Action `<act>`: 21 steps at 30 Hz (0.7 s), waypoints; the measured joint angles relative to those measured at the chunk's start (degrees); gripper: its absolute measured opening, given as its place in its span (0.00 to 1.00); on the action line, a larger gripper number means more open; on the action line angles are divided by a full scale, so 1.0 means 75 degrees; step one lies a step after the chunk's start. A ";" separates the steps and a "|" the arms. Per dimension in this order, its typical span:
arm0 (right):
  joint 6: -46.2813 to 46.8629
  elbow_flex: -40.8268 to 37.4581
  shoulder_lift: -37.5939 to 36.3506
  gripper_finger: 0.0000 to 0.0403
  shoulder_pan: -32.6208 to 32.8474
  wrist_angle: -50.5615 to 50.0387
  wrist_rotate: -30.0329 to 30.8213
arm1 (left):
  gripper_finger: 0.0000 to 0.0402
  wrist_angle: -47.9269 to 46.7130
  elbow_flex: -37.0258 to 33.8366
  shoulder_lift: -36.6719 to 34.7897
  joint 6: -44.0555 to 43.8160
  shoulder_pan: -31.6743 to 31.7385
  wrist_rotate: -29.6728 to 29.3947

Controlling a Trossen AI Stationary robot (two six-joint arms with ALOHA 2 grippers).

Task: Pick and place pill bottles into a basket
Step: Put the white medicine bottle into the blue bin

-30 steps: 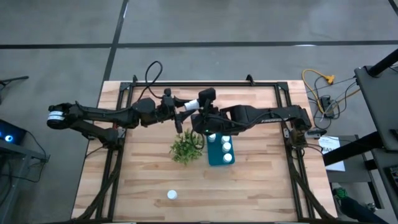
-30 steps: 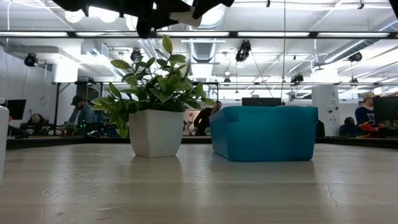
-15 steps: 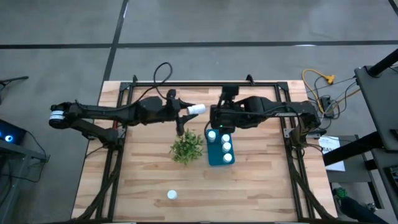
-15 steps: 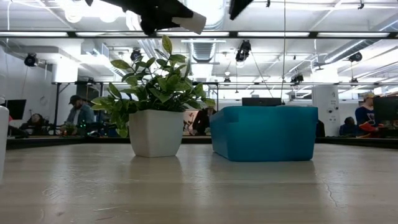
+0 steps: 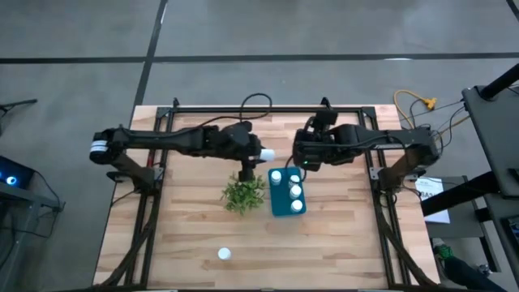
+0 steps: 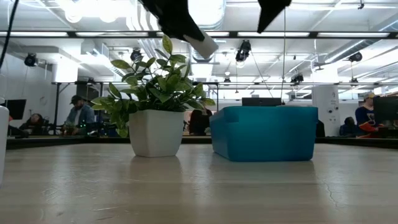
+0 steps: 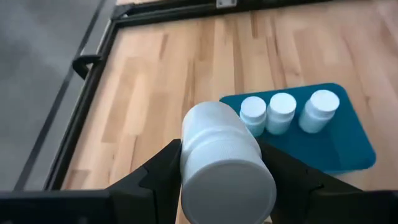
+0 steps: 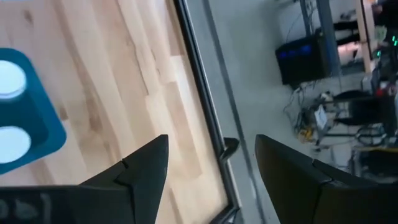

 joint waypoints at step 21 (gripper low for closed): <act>-0.2700 -0.7932 -0.5552 0.56 -0.0166 0.9936 -0.2688 | 0.41 -0.0261 0.0846 0.0893 0.0191 -0.0250 0.0312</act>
